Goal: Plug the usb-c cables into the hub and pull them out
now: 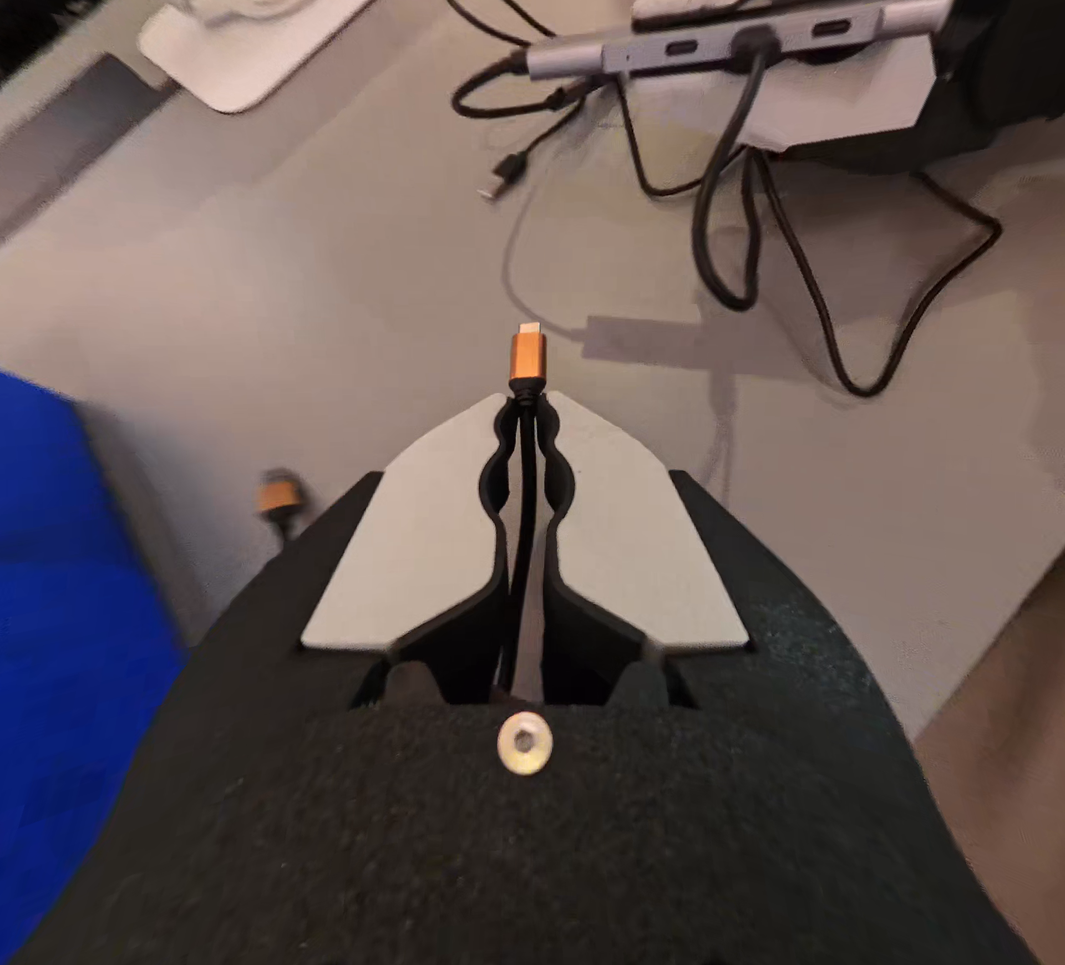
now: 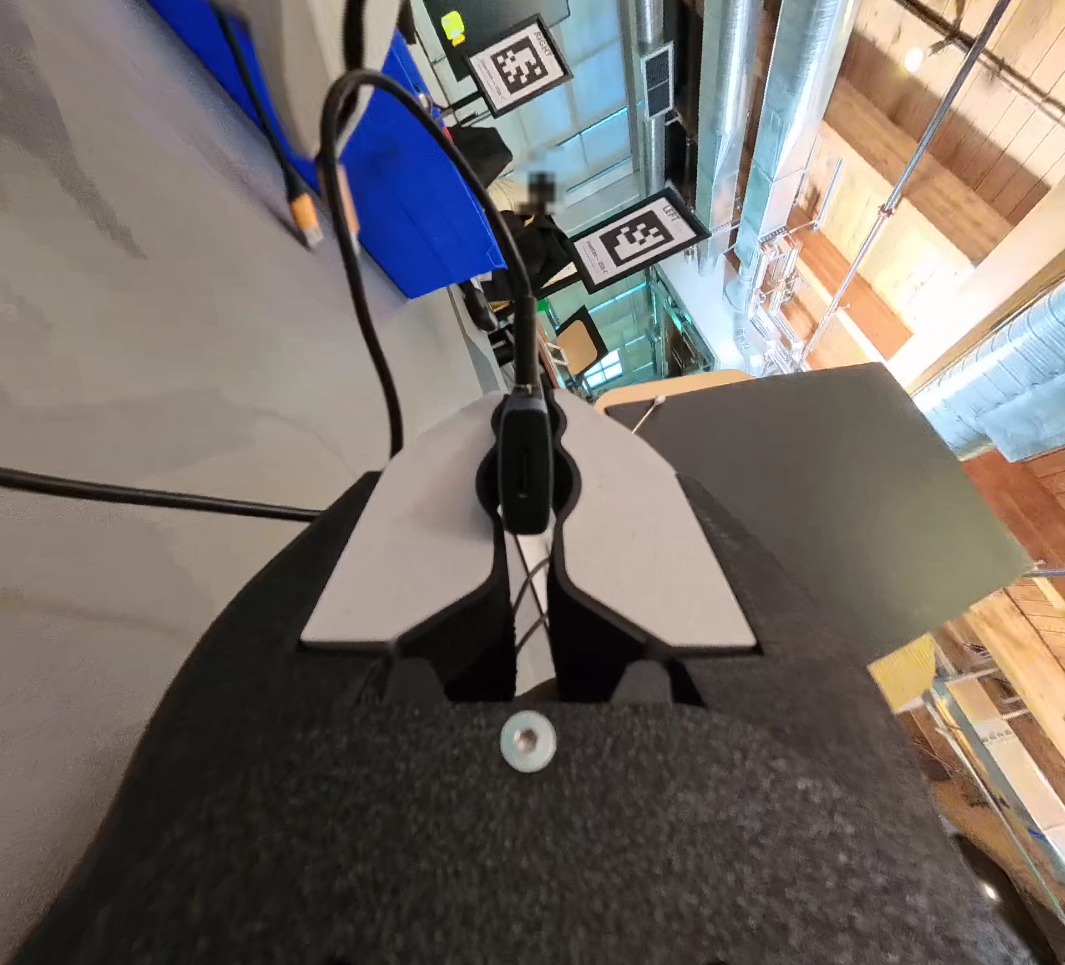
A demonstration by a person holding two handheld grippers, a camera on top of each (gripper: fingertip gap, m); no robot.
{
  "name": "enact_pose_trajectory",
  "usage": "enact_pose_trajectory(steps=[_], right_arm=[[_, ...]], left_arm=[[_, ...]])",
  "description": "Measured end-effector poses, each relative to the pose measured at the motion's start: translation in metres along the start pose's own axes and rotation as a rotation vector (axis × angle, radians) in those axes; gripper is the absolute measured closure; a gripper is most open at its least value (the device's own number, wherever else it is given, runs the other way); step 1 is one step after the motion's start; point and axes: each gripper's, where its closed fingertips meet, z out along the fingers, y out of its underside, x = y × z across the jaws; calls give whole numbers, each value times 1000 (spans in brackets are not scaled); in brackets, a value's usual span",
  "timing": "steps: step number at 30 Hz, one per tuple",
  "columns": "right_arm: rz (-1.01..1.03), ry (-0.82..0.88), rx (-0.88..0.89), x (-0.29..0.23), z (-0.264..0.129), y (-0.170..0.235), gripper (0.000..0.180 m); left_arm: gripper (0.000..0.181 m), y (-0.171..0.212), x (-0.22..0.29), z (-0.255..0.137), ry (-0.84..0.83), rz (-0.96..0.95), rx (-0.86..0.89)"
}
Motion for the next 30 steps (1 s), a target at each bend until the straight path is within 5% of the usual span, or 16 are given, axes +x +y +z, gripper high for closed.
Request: enact_pose_trajectory(steps=[5,12,18,30], right_arm=[[20,-37,19,-4,-1,9,170],[-29,-115,46,-23,1,-1,170],[-76,-127,48,-29,-1,-5,170],[-184,-133,79,-36,-6,-15,170]], left_arm=[[174,7,10,39,66,-55,16],[156,-42,-3,-4,153,-244,285],[150,-60,53,-5,220,-71,242],[171,-58,73,20,206,-136,239]])
